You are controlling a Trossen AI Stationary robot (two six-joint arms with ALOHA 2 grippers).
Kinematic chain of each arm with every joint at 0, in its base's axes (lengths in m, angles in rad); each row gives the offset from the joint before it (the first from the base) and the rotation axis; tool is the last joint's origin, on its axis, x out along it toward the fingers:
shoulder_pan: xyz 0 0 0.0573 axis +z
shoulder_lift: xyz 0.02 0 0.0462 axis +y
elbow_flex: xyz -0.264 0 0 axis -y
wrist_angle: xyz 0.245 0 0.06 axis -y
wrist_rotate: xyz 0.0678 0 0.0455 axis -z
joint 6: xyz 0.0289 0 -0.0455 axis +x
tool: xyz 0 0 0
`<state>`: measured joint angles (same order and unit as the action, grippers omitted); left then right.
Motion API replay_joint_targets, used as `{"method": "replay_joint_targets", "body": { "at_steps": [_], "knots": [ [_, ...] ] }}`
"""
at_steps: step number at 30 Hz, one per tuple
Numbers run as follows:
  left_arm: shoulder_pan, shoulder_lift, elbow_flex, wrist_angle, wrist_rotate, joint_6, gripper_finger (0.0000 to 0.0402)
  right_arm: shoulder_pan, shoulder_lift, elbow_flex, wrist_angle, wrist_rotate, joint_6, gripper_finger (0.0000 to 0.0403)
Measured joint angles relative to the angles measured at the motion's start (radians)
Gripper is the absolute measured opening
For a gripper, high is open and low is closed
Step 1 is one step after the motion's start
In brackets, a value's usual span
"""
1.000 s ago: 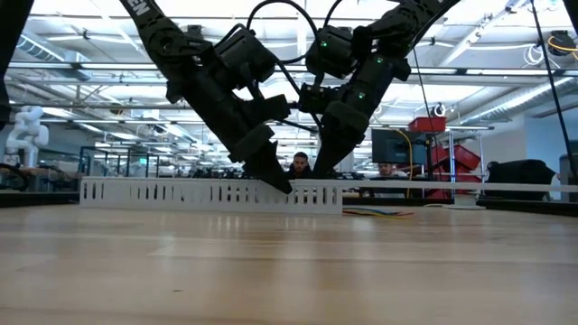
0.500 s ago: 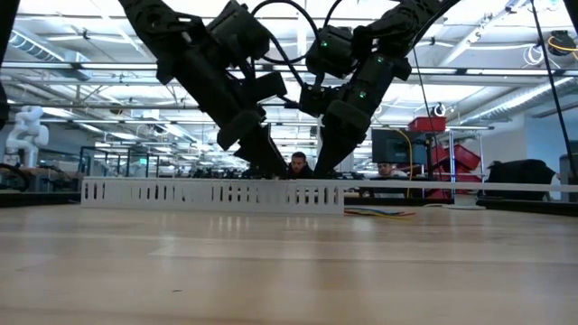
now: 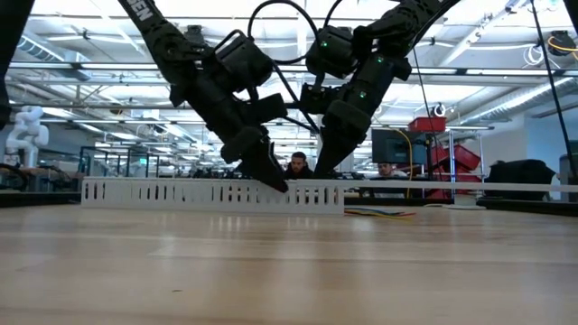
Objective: Ziptie cables
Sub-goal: Close the white cable duct
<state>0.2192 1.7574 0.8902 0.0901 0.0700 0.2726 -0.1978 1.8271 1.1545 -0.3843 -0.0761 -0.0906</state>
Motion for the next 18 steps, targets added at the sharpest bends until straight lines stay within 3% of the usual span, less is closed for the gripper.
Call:
{"method": "replay_joint_targets", "body": {
  "at_steps": [10, 18],
  "knots": [
    [-0.001, 0.056, 0.001, 0.067, -0.035, -0.048, 0.0340, 0.000, 0.000, 0.000, -0.007, 0.000, 0.001, 0.0000],
    [-0.003, 0.083, 0.002, 0.068, -0.033, -0.071, 0.0243, 0.000, 0.000, 0.000, -0.011, 0.005, 0.000, 0.0000]
  ]
}}
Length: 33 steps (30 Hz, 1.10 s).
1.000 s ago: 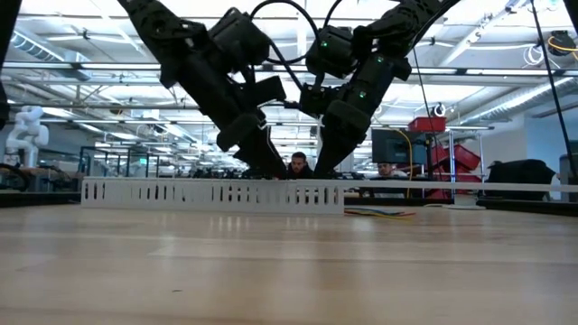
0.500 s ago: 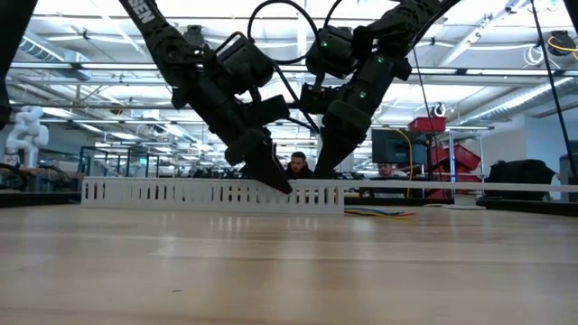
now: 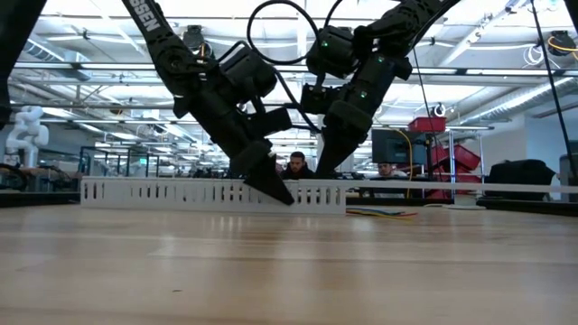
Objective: Ziptie cables
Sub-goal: Close the white cable duct
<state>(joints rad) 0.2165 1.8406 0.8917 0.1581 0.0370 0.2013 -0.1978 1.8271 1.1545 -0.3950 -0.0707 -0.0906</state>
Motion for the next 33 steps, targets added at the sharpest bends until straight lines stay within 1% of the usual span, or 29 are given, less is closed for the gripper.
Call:
{"method": "replay_joint_targets", "body": {
  "at_steps": [2, 5, 14, 18, 22, 26, 30, 33],
  "knots": [
    [0.000, 0.000, 0.000, 0.000, 0.000, -0.009, 0.0224, 0.000, 0.000, -0.001, 0.002, 0.002, 0.000, 0.0000],
    [-0.006, 0.000, 0.000, 0.005, -0.006, -0.025, 0.0213, 0.000, 0.002, -0.002, 0.021, 0.002, -0.003, 0.0000],
    [-0.010, 0.001, 0.000, 0.009, -0.012, -0.038, 0.0209, -0.006, 0.057, -0.001, 0.147, -0.017, -0.024, 0.0000],
    [-0.010, 0.001, 0.000, 0.008, -0.012, -0.037, 0.0212, -0.005, 0.039, -0.002, 0.161, -0.014, -0.039, 0.0000],
    [-0.009, 0.003, 0.000, 0.018, -0.013, -0.032, 0.0214, 0.009, -0.040, -0.009, 0.087, 0.018, -0.045, 0.0000],
    [-0.009, 0.004, 0.000, 0.016, -0.014, -0.034, 0.0214, 0.013, -0.127, -0.002, -0.009, 0.097, -0.036, 0.0000],
    [-0.009, 0.004, 0.000, 0.016, -0.014, -0.034, 0.0215, 0.007, -0.119, -0.006, -0.092, 0.107, -0.005, 0.0000],
    [-0.009, 0.004, 0.000, 0.015, -0.014, -0.033, 0.0215, 0.009, -0.091, -0.003, -0.090, 0.105, -0.002, 0.0000]
  ]
}}
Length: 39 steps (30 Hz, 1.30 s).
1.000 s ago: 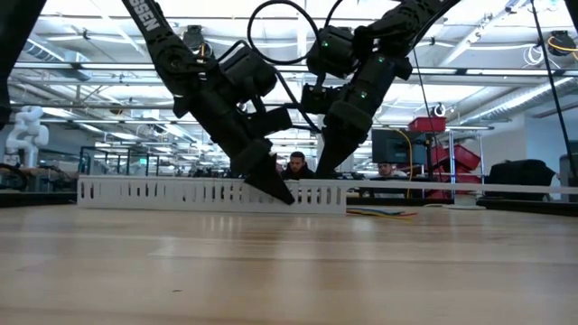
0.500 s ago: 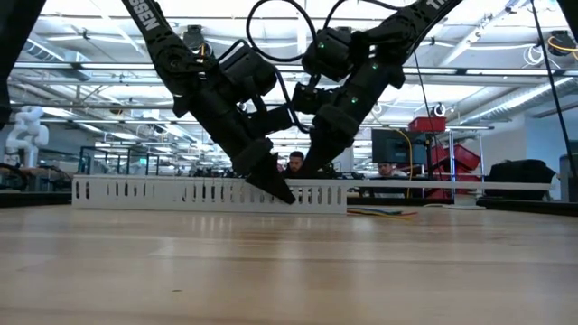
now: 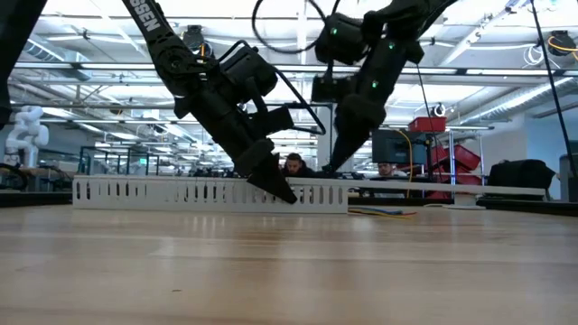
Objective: Ziptie cables
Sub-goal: Close the white cable duct
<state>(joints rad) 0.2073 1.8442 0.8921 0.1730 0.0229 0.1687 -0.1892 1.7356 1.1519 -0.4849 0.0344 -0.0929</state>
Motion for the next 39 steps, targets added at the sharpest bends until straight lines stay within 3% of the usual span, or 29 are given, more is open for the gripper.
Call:
{"method": "replay_joint_targets", "body": {
  "at_steps": [9, 16, 28, 39],
  "knots": [
    [0.001, -0.001, -0.001, -0.012, -0.002, -0.003, 0.0215, -0.014, 0.104, 0.005, 0.082, -0.036, -0.028, 0.0000],
    [0.001, -0.004, -0.002, -0.011, -0.001, 0.005, 0.0218, -0.020, 0.110, 0.004, 0.116, -0.062, -0.042, 0.0000],
    [0.000, -0.114, -0.003, -0.129, -0.081, 0.061, 0.0297, -0.024, 0.113, 0.005, 0.107, -0.066, -0.047, 0.0000],
    [0.032, -0.114, 0.000, -0.304, -0.165, 0.081, 0.0305, -0.034, 0.113, 0.004, 0.108, -0.065, -0.057, 0.0000]
  ]
}}
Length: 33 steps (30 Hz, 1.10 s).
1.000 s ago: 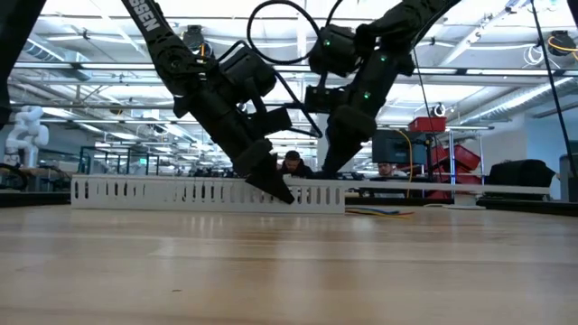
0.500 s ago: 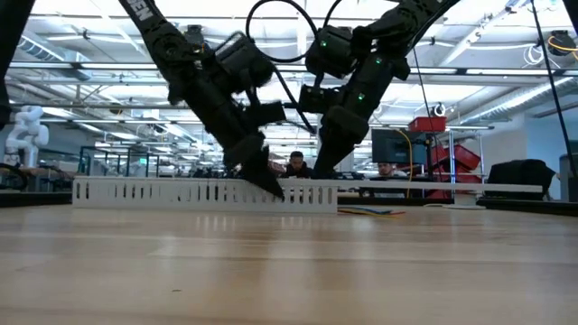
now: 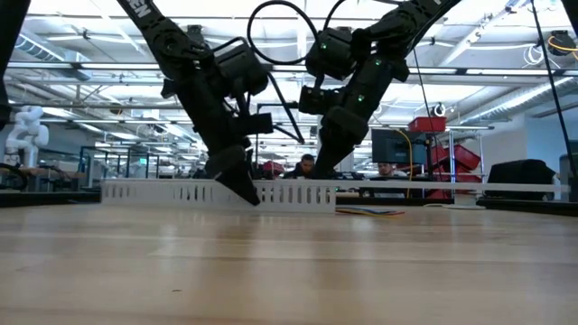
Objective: Ziptie cables
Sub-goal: Close the white cable duct
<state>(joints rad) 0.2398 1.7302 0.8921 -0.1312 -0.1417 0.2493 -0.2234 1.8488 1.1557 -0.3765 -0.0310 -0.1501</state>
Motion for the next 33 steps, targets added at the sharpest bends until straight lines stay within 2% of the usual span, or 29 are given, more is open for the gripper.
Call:
{"method": "replay_joint_targets", "body": {
  "at_steps": [7, 16, 27, 33],
  "knots": [
    [0.014, -0.004, -0.011, -0.017, 0.006, -0.008, 0.0297, -0.001, 0.001, 0.000, 0.002, 0.001, -0.007, 0.0000],
    [-0.017, 0.027, -0.017, 0.017, 0.024, -0.063, 0.0231, -0.016, 0.006, -0.003, 0.037, -0.017, -0.037, 0.0000],
    [-0.047, 0.078, -0.018, 0.109, 0.019, -0.136, 0.0227, -0.052, 0.052, -0.003, 0.170, -0.090, -0.076, 0.0000],
    [-0.063, 0.067, -0.003, 0.116, -0.008, -0.138, 0.0226, -0.052, 0.054, -0.002, 0.156, -0.112, -0.075, 0.0000]
  ]
}}
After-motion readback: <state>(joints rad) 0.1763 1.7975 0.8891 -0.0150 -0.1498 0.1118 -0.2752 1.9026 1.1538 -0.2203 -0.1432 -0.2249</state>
